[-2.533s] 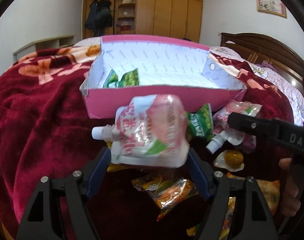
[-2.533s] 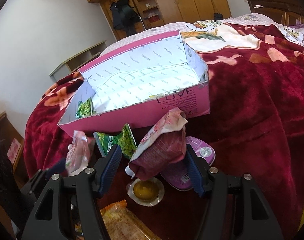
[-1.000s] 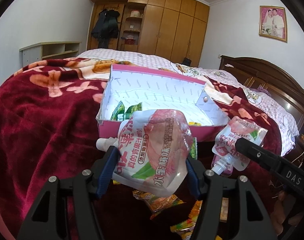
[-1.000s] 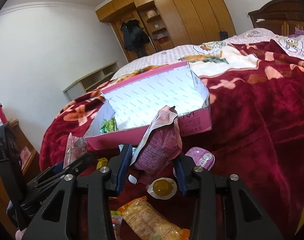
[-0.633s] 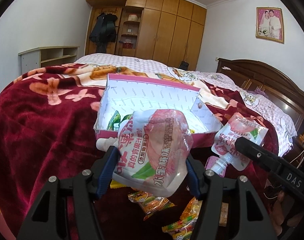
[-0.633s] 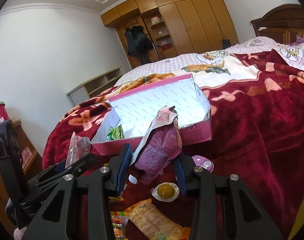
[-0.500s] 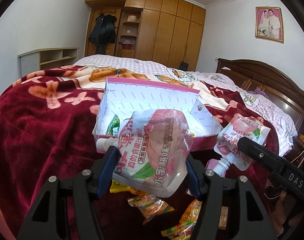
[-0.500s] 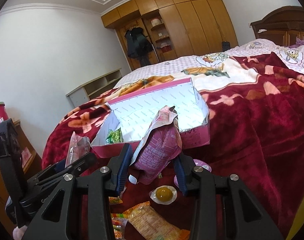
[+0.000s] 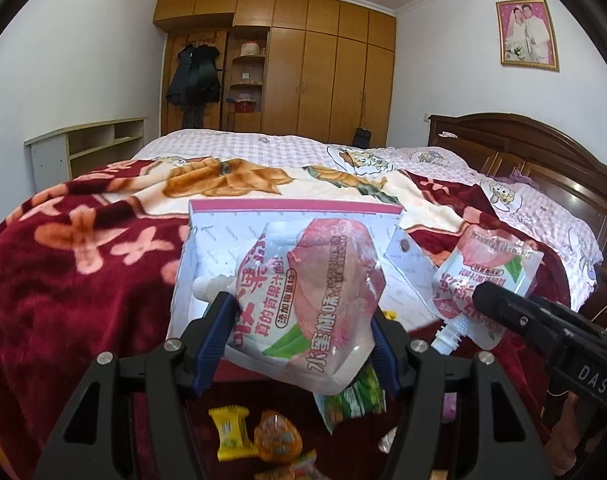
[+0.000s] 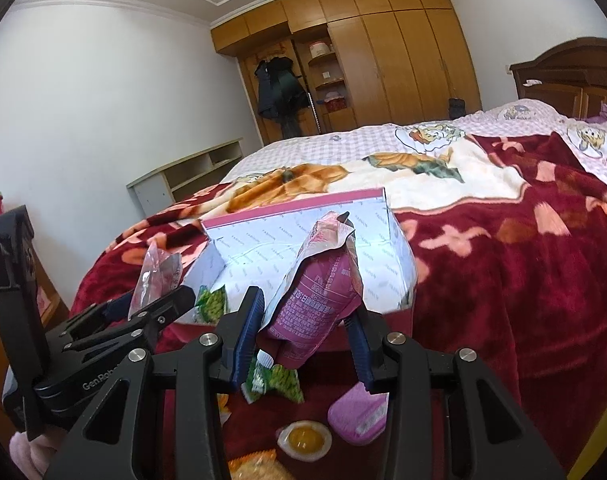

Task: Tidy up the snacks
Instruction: 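Carry the jelly pouch and pink-red bag over the pink box with both tools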

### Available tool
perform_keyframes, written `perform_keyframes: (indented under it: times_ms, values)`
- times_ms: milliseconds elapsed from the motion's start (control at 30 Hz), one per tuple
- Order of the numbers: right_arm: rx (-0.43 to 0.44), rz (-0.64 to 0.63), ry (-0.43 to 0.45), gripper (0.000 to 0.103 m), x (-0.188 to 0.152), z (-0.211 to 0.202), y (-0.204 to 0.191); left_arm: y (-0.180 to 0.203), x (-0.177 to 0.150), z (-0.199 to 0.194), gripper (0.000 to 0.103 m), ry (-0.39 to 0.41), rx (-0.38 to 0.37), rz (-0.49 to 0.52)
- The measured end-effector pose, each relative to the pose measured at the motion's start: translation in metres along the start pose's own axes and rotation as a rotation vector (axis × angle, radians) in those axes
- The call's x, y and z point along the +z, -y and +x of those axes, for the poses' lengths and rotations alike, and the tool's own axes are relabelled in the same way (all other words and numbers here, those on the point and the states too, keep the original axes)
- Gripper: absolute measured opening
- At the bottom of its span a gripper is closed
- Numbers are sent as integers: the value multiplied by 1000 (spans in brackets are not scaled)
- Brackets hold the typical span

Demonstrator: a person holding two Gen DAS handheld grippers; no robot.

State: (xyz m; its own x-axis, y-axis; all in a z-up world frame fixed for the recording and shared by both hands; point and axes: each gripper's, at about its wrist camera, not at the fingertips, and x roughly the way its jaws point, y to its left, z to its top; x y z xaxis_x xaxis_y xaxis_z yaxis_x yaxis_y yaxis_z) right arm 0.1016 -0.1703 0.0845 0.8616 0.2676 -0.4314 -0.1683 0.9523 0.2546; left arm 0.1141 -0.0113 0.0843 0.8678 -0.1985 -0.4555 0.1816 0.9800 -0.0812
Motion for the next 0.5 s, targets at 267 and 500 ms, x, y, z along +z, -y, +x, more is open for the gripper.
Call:
perform_keyframes:
  times_ms: [267, 500]
  values:
    - [-12, -24, 2, 42, 17, 28, 5, -3, 15, 41, 66, -23, 6, 24]
    - [-10, -6, -26, 42, 19, 58, 15, -8, 13, 69, 66, -55, 14, 27]
